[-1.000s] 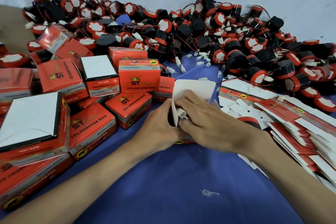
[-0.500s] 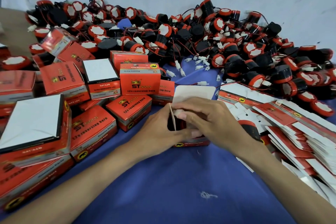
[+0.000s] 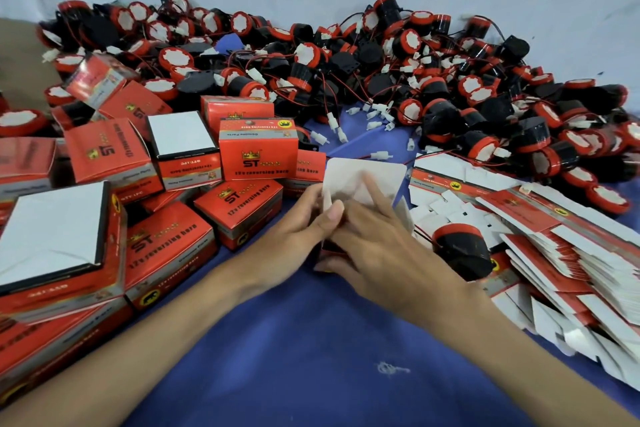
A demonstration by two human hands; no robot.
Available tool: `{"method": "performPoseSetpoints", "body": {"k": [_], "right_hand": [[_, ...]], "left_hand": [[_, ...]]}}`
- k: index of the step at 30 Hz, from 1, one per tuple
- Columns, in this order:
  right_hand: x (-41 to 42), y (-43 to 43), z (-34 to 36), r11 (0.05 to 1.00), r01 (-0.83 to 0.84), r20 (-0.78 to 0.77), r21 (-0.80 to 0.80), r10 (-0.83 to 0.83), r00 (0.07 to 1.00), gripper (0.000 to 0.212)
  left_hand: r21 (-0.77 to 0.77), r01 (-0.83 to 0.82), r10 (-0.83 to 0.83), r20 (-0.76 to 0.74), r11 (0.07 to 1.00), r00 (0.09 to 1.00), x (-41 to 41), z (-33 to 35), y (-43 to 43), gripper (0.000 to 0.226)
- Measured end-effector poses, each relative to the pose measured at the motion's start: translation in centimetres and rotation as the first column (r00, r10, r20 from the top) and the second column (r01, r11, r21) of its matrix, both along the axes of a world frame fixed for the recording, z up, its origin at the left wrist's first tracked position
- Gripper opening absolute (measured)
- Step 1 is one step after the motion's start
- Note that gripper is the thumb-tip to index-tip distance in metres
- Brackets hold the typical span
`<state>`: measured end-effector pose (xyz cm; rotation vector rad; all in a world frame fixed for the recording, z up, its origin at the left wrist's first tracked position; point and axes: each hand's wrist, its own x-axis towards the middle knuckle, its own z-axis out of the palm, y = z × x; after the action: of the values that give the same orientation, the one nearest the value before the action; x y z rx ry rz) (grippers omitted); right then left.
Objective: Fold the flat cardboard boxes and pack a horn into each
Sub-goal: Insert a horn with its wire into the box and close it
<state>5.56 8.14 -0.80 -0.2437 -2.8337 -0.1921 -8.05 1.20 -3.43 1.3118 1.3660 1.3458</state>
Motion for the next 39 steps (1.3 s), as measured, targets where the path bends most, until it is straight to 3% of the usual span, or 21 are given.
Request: {"method": "performPoseSetpoints", "body": {"k": [1,3,5,7,12,15,18,22,24,26,27,28,30,32,34,39], "right_hand": [[0.7,0.2,0.0,0.997,-0.052,-0.188,-0.055,0.041,0.981,0.017],[2.5,0.6,0.5,0.993,-0.088,-0.566,-0.081,0.026,0.824,0.017],[4.1,1.0,1.0,0.98,-0.018,-0.716,-0.197,-0.132,0.685,0.02],[4.7,1.2,0.6,0.931,0.005,-0.68,-0.366,-0.271,0.681,0.022],[4.7,1.2,-1.2,0.896,-0.073,-0.612,-0.438,-0.238,0.754,0.025],[5.0,1.4,-1.6,0.928,-0.104,-0.596,-0.357,-0.14,0.791,0.024],[4.4,0.9,-2.3,0.948,-0.151,-0.571,-0.281,-0.038,0.82,0.017],[2.9,0.3,-2.9,0.957,-0.066,-0.587,-0.283,-0.118,0.801,0.007],[2.7,0.5,-2.3,0.854,-0.097,-0.59,-0.51,-0.266,0.762,0.01],[2.6,0.6,-1.6,0.558,-0.233,-0.522,-0.797,-0.44,0.731,0.023],[2.6,0.8,-1.5,0.435,-0.279,-0.487,-0.856,-0.495,0.72,0.028],[2.6,1.1,-1.4,0.385,-0.283,-0.461,-0.879,-0.526,0.715,0.03],[2.5,1.4,-1.4,0.421,-0.24,-0.45,-0.875,-0.52,0.727,0.02],[2.9,1.7,-1.5,0.559,-0.175,-0.475,-0.811,-0.452,0.755,0.012],[3.4,1.9,-1.7,0.653,-0.12,-0.477,-0.747,-0.403,0.781,0.019],[3.6,1.4,-2.7,0.734,-0.069,-0.486,-0.676,-0.373,0.79,0.042]], "left_hand": [[0.001,-0.014,0.014,0.006,1.0,1.0,0.0,-0.1,0.0,0.053],[-0.018,-0.024,0.024,0.016,1.0,1.0,0.1,-0.2,0.4,0.038],[-0.029,-0.079,0.079,-0.009,0.996,0.997,0.4,-0.3,0.9,0.028],[0.014,-0.19,0.191,-0.059,0.982,0.98,0.9,-0.6,1.3,0.024],[0.186,-0.295,0.311,-0.062,0.937,0.948,1.4,-0.6,1.3,0.022],[0.228,-0.305,0.328,-0.072,0.925,0.942,1.2,-0.7,1.2,0.017],[0.216,-0.267,0.285,-0.058,0.939,0.957,1.4,-0.7,1.4,0.026],[0.22,-0.222,0.245,-0.08,0.95,0.966,1.4,-0.6,1.5,0.036],[0.287,-0.202,0.25,-0.14,0.936,0.958,1.2,-0.6,1.4,0.029],[0.424,-0.187,0.332,-0.3,0.886,0.894,0.8,-0.4,1.2,0.021],[0.483,-0.156,0.368,-0.382,0.862,0.848,0.5,-0.3,1.2,0.02],[0.513,-0.116,0.38,-0.449,0.851,0.808,0.2,-0.3,1.1,0.022],[0.488,-0.051,0.341,-0.529,0.871,0.777,-0.1,-0.2,0.7,0.036],[0.399,-0.017,0.259,-0.561,0.917,0.786,-0.2,-0.2,0.2,0.041],[0.363,0.0,0.23,-0.591,0.932,0.773,-0.5,-0.2,0.0,0.04],[0.393,0.122,0.227,-0.729,0.912,0.646,-1.6,0.4,-0.1,0.043]]}}
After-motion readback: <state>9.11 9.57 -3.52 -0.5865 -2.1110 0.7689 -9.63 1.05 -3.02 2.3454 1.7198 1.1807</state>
